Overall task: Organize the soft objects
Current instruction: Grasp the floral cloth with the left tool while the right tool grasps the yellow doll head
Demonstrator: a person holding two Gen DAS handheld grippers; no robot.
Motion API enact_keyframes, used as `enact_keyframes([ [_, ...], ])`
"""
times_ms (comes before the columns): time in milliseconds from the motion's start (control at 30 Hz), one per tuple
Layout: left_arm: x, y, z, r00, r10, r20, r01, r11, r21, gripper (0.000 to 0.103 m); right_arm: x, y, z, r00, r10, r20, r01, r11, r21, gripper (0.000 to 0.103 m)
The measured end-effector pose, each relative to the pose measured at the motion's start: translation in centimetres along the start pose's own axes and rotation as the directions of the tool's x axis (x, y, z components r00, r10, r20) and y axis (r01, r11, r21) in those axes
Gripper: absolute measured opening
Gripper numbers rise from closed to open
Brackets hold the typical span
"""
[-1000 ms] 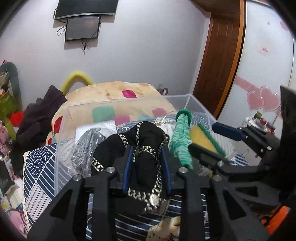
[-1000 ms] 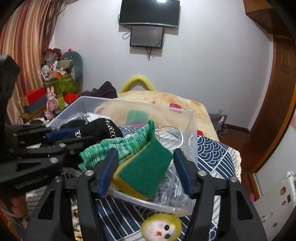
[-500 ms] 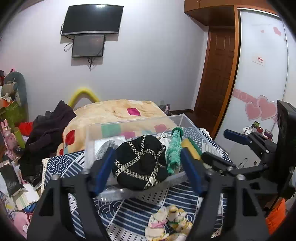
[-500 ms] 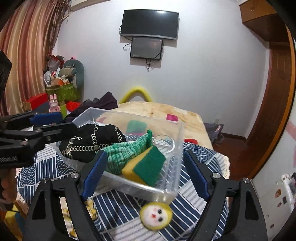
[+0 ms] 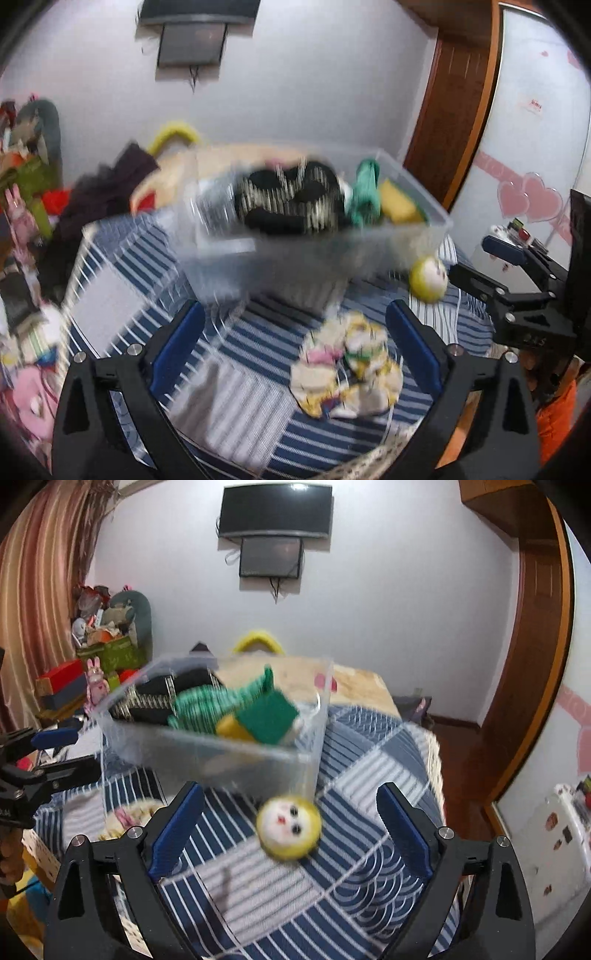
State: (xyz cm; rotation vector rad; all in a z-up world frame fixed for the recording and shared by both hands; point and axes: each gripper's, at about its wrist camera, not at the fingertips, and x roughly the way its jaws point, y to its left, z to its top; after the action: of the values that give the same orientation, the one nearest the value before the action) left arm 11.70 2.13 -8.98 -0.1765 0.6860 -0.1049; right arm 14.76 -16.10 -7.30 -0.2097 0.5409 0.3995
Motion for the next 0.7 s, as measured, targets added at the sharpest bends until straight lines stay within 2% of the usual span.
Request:
enact_keyframes([
  [233, 3.0, -0.4, -2.3, 0.995, -0.012, -0.098, 0.010, 1.000, -0.017, 0.099, 2.4, -0.1, -1.6, 0.996, 0.000, -0.087, 0.003, 1.000, 0.029, 0.093],
  [333, 3.9, -1.1, -2.8, 0.994, -0.003, -0.106, 0.002, 1.000, -0.006, 0.099, 3.1, -0.4, -1.9, 0.994, 0.001, -0.110, 0.004, 0.999, 0.044, 0.092],
  [367, 4.1, -1.3, -2.9, 0.995, 0.006, -0.103, -0.006, 1.000, -0.001, 0.099, 3.3, -0.5, -1.9, 0.994, 0.005, -0.112, 0.001, 0.999, 0.053, 0.090],
  [400, 4.3, -1.4, -3.1, 0.995, 0.006, -0.100, -0.006, 1.000, 0.000, 0.099, 3.5, -0.6, -1.9, 0.993, 0.008, -0.115, -0.001, 0.998, 0.060, 0.084],
  [433, 4.4, -1.6, -3.2, 0.995, 0.007, -0.095, -0.007, 1.000, 0.003, 0.089, 3.6, -0.6, -1.9, 0.993, 0.013, -0.121, -0.005, 0.998, 0.068, 0.081],
  [467, 4.4, -2.1, -3.3, 0.996, 0.011, -0.089, -0.011, 1.000, 0.008, 0.083, 3.8, -0.6, -1.9, 0.992, 0.022, -0.127, -0.012, 0.997, 0.078, 0.073],
  [533, 4.4, -3.0, -3.6, 0.997, -0.003, -0.081, 0.007, 0.999, 0.045, 0.063, 4.1, -0.7, -2.0, 0.990, 0.036, -0.139, -0.023, 0.995, 0.093, 0.060],
  [567, 4.4, -3.5, -3.7, 0.997, -0.003, -0.083, 0.009, 0.998, 0.061, 0.060, 4.3, -0.6, -2.0, 0.988, 0.048, -0.147, -0.034, 0.995, 0.098, 0.049],
  [600, 4.4, -3.9, -3.9, 0.997, -0.009, -0.080, 0.015, 0.997, 0.073, 0.050, 4.3, -0.6, -2.1, 0.986, 0.061, -0.153, -0.045, 0.994, 0.104, 0.043],
  [633, 4.4, -4.2, -4.0, 0.997, -0.014, -0.081, 0.021, 0.996, 0.083, 0.038, 4.2, -0.4, -2.2, 0.986, 0.068, -0.153, -0.052, 0.993, 0.108, 0.043],
  [700, 4.2, -4.9, -4.2, 0.996, -0.038, -0.083, 0.046, 0.994, 0.095, 0.020, 3.6, -0.1, -2.5, 0.988, 0.059, -0.141, -0.046, 0.994, 0.099, 0.042],
])
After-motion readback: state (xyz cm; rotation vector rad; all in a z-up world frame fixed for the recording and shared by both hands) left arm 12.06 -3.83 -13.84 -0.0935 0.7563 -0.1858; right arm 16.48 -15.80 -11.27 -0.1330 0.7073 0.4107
